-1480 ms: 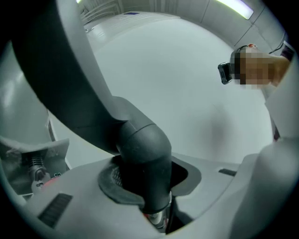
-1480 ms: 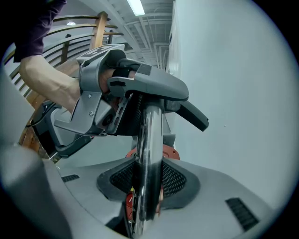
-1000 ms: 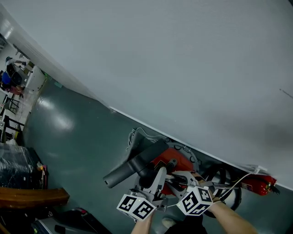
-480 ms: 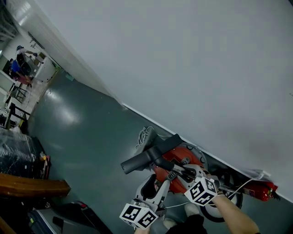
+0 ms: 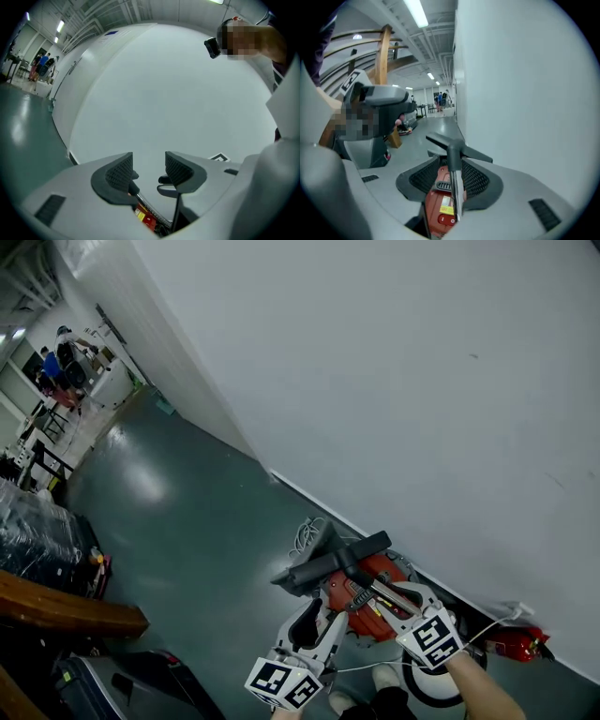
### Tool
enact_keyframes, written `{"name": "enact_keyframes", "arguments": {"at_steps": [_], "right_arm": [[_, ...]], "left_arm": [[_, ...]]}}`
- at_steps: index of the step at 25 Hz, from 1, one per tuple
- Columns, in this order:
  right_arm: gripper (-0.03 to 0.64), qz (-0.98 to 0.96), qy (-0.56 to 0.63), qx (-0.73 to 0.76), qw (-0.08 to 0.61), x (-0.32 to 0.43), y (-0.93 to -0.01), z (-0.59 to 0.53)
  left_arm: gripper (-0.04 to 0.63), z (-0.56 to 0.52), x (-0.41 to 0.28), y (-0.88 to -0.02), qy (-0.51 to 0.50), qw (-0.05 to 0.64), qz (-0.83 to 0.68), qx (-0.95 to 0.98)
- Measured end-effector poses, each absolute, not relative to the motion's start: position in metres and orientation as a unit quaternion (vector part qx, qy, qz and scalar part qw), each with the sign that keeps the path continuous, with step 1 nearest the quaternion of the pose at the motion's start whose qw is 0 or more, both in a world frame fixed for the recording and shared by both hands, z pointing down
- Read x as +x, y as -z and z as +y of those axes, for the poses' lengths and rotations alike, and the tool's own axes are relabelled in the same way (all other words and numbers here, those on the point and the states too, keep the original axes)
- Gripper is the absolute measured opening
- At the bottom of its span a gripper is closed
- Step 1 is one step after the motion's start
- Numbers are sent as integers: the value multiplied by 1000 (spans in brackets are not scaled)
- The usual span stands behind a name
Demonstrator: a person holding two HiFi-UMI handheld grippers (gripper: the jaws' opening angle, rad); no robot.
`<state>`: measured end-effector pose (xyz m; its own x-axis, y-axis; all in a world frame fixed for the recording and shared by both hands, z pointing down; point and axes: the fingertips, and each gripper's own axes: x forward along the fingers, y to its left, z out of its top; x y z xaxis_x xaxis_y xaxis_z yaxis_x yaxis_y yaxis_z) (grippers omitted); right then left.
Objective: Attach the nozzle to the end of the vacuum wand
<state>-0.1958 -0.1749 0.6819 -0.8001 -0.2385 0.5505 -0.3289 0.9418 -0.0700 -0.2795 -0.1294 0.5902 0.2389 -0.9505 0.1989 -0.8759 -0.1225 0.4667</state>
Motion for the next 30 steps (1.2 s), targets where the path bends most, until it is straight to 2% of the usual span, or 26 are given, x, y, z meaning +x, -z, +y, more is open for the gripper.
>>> {"name": "enact_keyframes", "arguments": {"at_steps": [5,12,19,30], "right_arm": [[142,-959,-140,148,198,-196,-572,-152],[64,-970,-148,139,134,-194,-434,-123],[18,-979,-148,126,67,-187,-320,-89],[17,-984,-126,122,-8,-168,-228,-65]], "left_arm": [[192,-109,-270,-509,38,210,-615,759],[139,-83,-263,-386,21,148,-628,764],[11,-60,-235,-289,6,98,-633,768],[5,-30,-216,-214,15,53,-649,759]]}}
